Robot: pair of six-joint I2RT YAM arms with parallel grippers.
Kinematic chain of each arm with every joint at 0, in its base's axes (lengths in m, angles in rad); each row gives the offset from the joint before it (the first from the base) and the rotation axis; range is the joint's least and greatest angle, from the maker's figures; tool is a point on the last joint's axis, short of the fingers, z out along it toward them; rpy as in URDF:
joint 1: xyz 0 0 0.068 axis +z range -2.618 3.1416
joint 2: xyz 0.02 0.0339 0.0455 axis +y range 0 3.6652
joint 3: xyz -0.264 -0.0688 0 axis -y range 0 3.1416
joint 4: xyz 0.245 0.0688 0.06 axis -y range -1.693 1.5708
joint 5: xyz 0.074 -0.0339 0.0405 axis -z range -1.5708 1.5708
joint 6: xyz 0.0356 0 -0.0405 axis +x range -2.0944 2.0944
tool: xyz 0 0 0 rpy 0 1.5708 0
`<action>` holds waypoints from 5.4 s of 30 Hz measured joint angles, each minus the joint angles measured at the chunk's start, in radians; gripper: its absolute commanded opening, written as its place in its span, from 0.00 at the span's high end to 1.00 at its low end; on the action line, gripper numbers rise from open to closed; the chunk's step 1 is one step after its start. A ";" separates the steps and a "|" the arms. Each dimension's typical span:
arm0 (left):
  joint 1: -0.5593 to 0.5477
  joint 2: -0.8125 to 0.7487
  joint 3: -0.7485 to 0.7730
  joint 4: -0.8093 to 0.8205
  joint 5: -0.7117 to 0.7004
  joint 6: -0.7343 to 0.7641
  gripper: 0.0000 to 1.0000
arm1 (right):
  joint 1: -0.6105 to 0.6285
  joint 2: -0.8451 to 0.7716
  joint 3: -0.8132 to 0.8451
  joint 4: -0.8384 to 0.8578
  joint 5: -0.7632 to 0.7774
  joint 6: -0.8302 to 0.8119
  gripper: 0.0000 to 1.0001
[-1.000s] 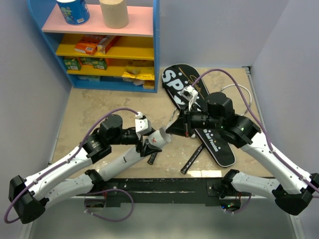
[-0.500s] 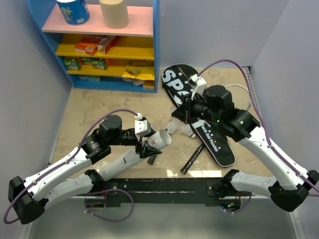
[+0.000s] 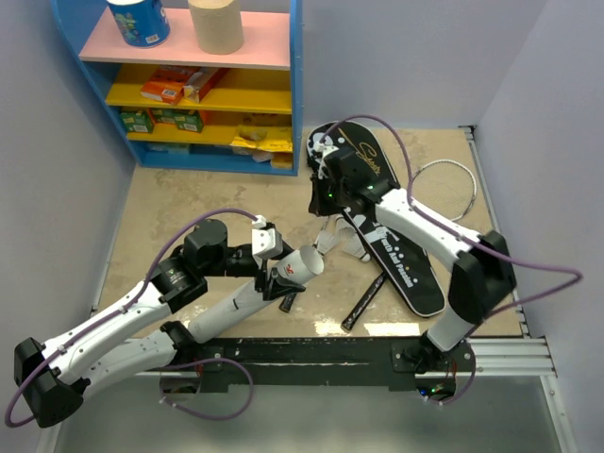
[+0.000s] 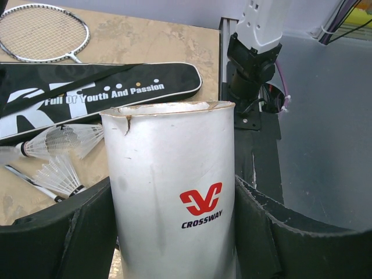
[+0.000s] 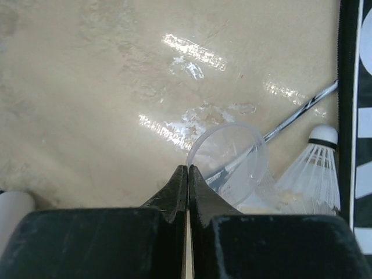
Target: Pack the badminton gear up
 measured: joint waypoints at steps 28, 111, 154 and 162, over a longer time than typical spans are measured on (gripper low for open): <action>0.000 0.000 0.000 0.000 -0.026 0.000 0.92 | -0.004 0.426 0.199 0.082 0.045 -0.037 0.48; 0.007 0.076 0.000 0.011 -0.142 -0.001 0.95 | -0.095 -0.421 0.060 -0.135 -0.158 -0.098 1.00; 0.087 -0.037 -0.057 0.116 -0.134 -0.081 0.97 | 0.127 -0.446 -0.181 0.085 -0.467 0.081 1.00; 0.086 -0.052 -0.062 0.115 -0.088 -0.080 0.97 | 0.159 -0.382 -0.186 0.135 -0.520 0.088 1.00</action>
